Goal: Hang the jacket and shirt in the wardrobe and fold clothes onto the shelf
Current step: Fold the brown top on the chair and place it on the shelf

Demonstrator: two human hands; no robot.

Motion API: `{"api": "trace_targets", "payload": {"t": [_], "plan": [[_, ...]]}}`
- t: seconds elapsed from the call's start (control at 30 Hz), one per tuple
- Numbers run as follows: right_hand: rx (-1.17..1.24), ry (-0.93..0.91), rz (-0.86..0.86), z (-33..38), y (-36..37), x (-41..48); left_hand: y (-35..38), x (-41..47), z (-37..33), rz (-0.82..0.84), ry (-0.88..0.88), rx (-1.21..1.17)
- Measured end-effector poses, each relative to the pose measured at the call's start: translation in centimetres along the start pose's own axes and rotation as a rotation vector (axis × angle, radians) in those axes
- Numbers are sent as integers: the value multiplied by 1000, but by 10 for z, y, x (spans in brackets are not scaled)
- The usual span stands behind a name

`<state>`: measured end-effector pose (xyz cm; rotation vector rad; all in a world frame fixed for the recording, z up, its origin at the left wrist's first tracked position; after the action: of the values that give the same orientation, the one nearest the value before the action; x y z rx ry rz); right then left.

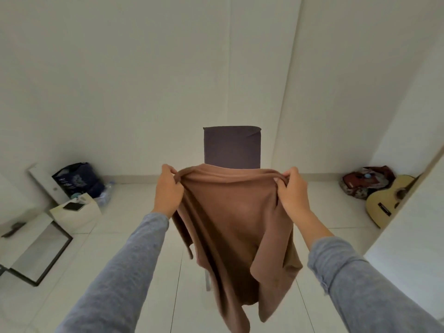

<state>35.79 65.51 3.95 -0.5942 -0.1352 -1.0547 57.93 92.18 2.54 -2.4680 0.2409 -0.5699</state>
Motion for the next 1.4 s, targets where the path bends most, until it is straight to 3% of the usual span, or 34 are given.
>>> {"api": "trace_targets", "payload": {"t": [0.37,0.53,0.63,0.8,0.97,1.1,1.4], "plan": [[-287,147,282,-33,32,-15,-28,6,-12,-121,51,120],[-386,40,277,-24,46,-18,-46,10,-20,-183,60,132],[-373,82,301,-26,48,-13,-53,10,-18,-207,44,131],[-275,173,276,-34,47,-12,-46,5,-9,-118,22,164],[-405,52,257,-23,37,-16,-27,3,5,55,30,228],[-349,120,290,-33,31,-21,-16,-10,16,118,21,284],[-149,212,254,-66,5,-37,12,-41,13,266,184,289]]}}
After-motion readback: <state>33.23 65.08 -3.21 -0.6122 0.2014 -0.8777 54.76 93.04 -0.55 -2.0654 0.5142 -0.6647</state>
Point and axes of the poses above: each hand's wrist, its own x-axis towards the middle knuckle, its own y-axis out of the palm, z = x × y, the point moved 9 cm from there along x, towards the middle knuckle, and after that the axes turned 8 degrees about x, right-handed, at the moved point
